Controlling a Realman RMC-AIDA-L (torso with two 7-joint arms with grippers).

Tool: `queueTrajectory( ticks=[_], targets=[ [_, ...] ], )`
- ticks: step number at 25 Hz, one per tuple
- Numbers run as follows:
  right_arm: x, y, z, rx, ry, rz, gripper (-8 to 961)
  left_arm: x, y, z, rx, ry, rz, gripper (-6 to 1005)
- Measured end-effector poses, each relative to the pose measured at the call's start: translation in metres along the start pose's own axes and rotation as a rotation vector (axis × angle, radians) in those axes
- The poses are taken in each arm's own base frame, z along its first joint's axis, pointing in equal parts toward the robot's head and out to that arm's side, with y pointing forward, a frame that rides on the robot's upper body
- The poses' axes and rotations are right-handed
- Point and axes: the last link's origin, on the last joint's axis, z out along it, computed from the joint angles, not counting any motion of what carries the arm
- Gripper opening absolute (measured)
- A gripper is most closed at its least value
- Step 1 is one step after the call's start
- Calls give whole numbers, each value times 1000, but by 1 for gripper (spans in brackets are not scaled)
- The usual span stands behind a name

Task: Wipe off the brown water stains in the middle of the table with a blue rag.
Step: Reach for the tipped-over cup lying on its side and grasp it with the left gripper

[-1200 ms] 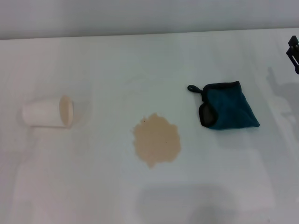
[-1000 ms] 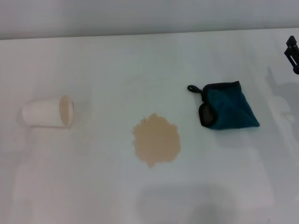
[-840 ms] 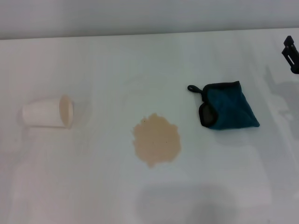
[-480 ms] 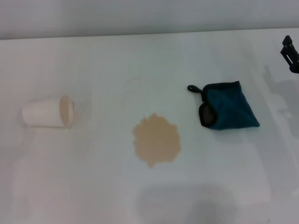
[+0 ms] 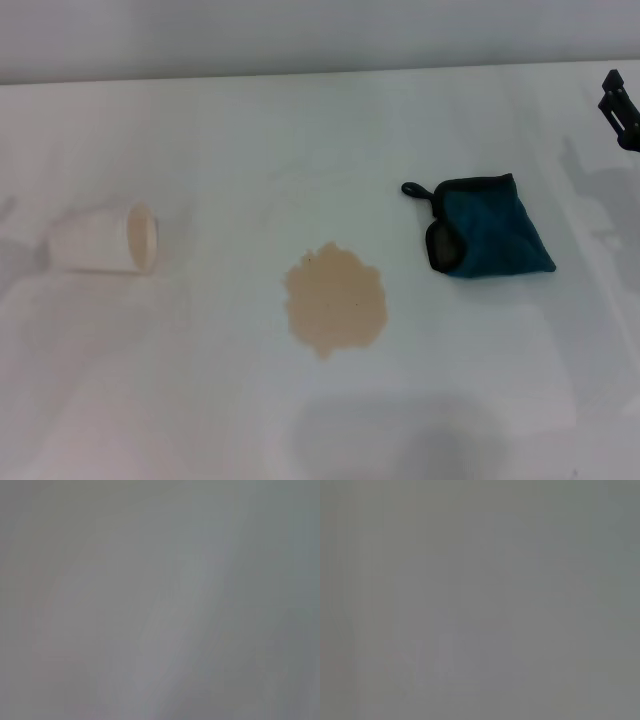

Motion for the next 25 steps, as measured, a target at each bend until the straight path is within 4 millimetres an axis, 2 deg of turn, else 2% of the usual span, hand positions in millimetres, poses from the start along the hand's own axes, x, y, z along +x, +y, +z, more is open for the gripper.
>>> queueTrajectory(
  ticks=[5, 10, 16, 21, 25],
  targets=[
    [0, 0, -1, 1, 1, 0, 827, 28, -4, 18, -213, -222, 230, 875],
    [2, -2, -3, 6, 7, 0, 826, 55, -7, 22, -284, -402, 374, 874],
    [2, -2, -2, 6, 12, 1, 827, 89, -7, 26, -290, -563, 572, 874],
    [3, 0, 0, 4, 18, 1, 826, 99, 0, 43, -344, -647, 687, 874],
    [2, 1, 3, 0, 21, 1, 827, 94, 11, 63, -407, -753, 803, 874]
  ],
)
